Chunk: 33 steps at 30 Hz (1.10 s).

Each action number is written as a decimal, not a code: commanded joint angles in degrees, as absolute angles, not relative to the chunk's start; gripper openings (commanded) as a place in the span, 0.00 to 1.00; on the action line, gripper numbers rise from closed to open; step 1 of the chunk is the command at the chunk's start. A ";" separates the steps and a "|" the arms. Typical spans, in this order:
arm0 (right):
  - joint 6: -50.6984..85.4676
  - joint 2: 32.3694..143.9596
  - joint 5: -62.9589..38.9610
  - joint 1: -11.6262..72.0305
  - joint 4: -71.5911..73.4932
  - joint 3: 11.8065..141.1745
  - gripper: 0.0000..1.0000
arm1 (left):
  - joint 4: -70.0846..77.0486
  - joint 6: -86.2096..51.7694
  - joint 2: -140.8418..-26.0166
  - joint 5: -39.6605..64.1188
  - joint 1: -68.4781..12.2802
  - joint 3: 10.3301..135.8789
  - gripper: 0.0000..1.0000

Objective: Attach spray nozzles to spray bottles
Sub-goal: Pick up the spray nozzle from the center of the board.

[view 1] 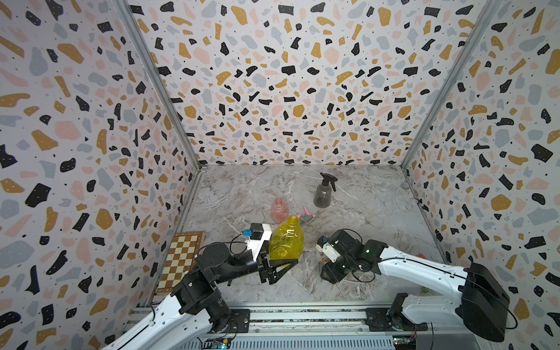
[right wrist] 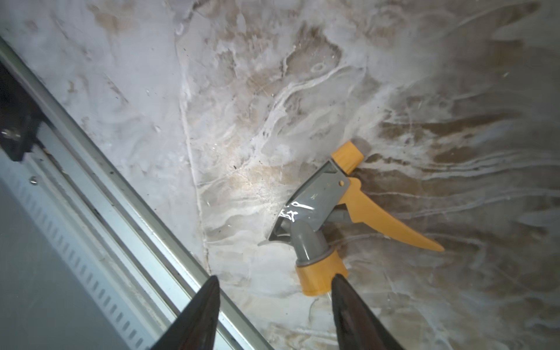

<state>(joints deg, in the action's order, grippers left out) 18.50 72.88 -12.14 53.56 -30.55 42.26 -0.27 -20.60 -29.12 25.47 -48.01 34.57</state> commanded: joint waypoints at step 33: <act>18.06 91.89 -1.77 61.44 -42.47 52.99 0.52 | -1.32 -19.40 -22.27 20.92 -47.91 36.74 0.00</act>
